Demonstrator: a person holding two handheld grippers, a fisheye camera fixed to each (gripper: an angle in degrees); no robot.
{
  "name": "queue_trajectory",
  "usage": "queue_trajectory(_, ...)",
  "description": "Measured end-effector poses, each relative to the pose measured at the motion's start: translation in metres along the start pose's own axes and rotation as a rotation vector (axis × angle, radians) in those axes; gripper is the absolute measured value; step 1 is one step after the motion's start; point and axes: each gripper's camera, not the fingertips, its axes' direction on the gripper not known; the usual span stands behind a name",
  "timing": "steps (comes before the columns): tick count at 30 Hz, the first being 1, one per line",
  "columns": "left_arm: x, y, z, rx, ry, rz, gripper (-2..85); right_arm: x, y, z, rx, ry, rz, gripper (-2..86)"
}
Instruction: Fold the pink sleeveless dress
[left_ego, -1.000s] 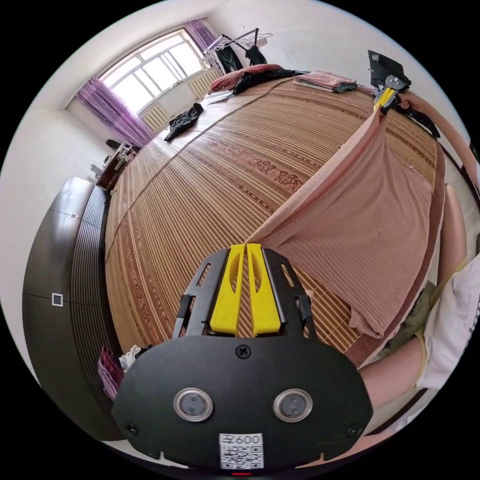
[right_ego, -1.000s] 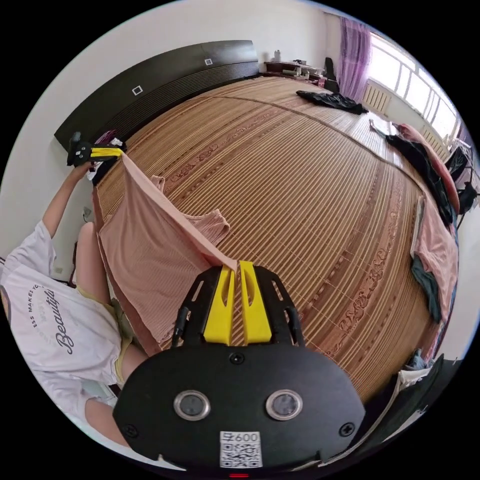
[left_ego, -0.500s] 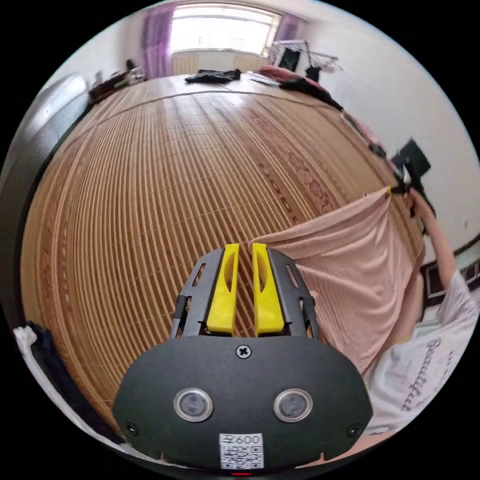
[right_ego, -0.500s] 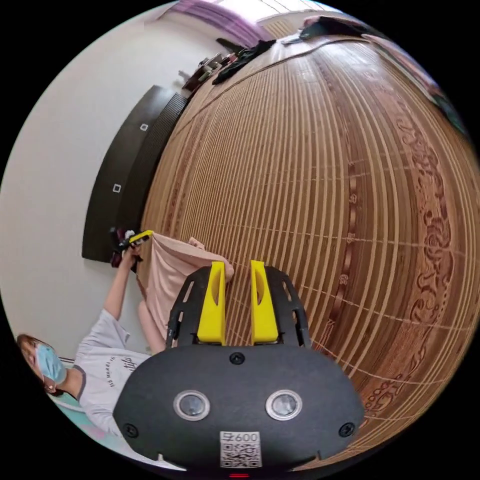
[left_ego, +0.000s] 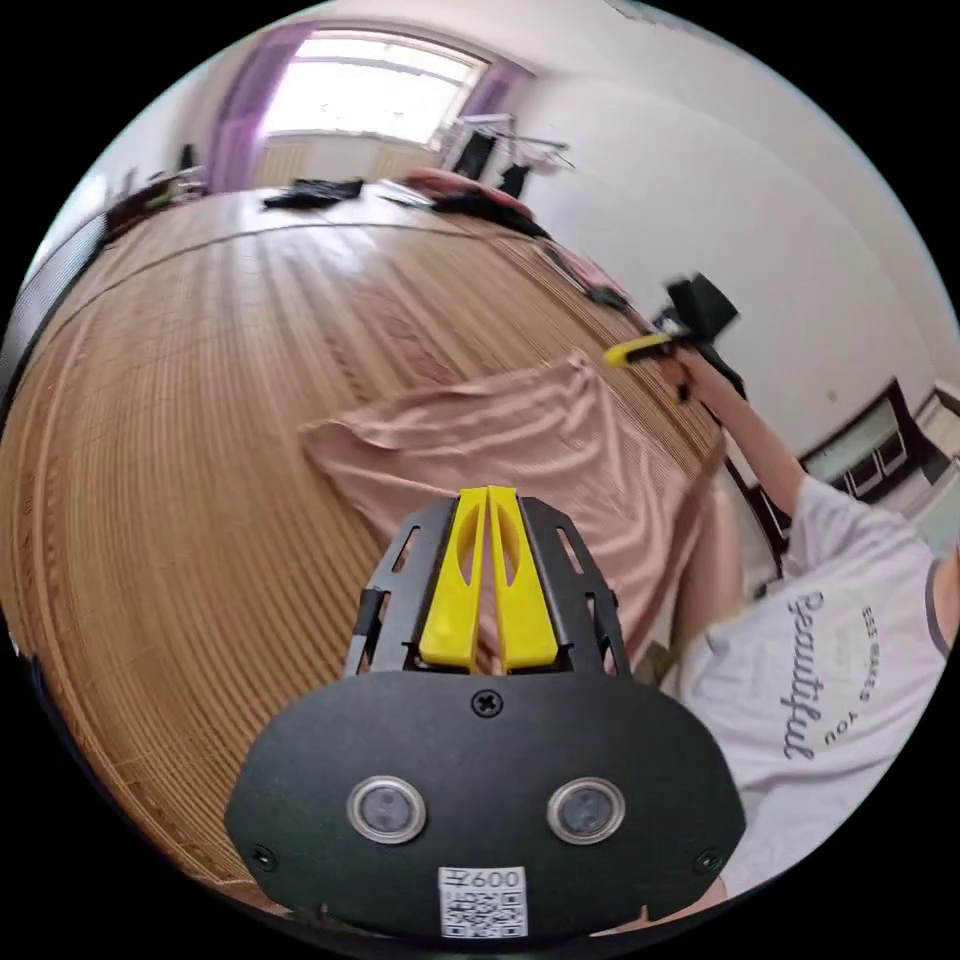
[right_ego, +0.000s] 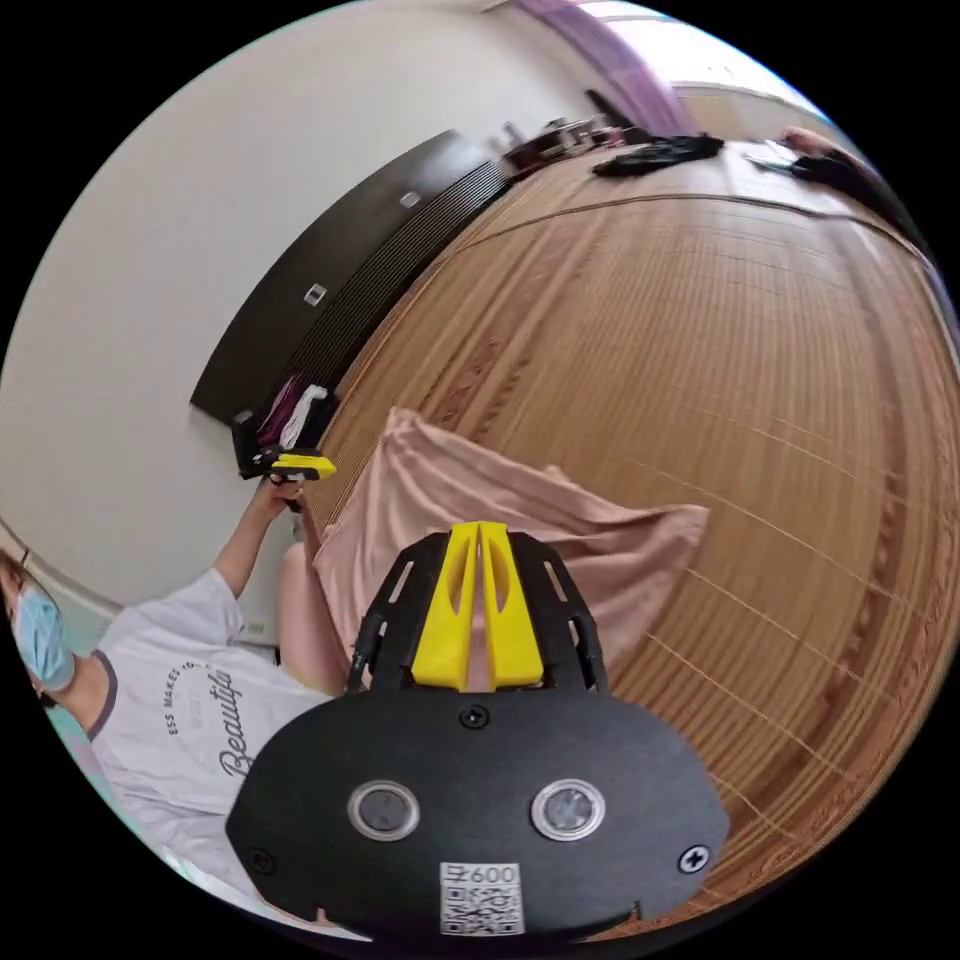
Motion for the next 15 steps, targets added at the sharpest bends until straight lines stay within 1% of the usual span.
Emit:
queue_trajectory(1,0.026,0.008,0.02,-0.043,0.033,0.02,0.3,-0.021,-0.015,0.036,-0.032,-0.08,-0.05,-0.8)
queue_trajectory(2,0.036,0.013,0.029,-0.059,0.039,0.024,0.3,-0.03,-0.023,0.055,-0.053,-0.122,-0.071,-0.9)
queue_trajectory(3,0.053,0.023,0.047,-0.087,0.023,0.032,0.3,-0.047,-0.038,0.092,-0.099,-0.198,-0.107,-0.9)
queue_trajectory(4,0.063,0.032,0.063,-0.113,-0.034,0.02,0.3,-0.058,-0.053,0.128,-0.153,-0.245,-0.13,-0.9)
queue_trajectory(5,0.065,0.036,0.072,-0.134,-0.075,0.009,0.3,-0.062,-0.06,0.145,-0.181,-0.255,-0.133,-0.9)
queue_trajectory(6,0.07,0.045,0.08,-0.104,-0.111,0.01,0.3,-0.064,-0.074,0.176,-0.234,-0.264,-0.126,-0.9)
queue_trajectory(7,0.073,0.053,0.082,-0.05,-0.107,-0.01,0.3,-0.062,-0.086,0.201,-0.28,-0.271,-0.112,-0.9)
queue_trajectory(8,0.076,0.056,0.082,-0.04,-0.108,-0.004,0.3,-0.059,-0.092,0.211,-0.296,-0.277,-0.102,-0.9)
queue_trajectory(10,0.099,0.065,0.086,-0.031,-0.174,0.074,0.3,-0.039,-0.118,0.239,-0.362,-0.324,-0.05,-0.9)
queue_trajectory(11,0.104,0.066,0.088,-0.031,-0.189,0.082,0.3,-0.031,-0.125,0.244,-0.386,-0.338,-0.035,-0.9)
queue_trajectory(13,0.125,0.07,0.094,-0.033,-0.241,0.106,0.3,0.003,-0.153,0.255,-0.455,-0.313,0.03,-0.9)
queue_trajectory(14,0.129,0.072,0.096,-0.032,-0.252,0.112,0.3,0.011,-0.16,0.253,-0.45,-0.318,0.052,-0.9)
queue_trajectory(15,0.14,0.075,0.099,-0.026,-0.276,0.125,0.3,0.027,-0.175,0.24,-0.383,-0.258,0.096,-0.9)
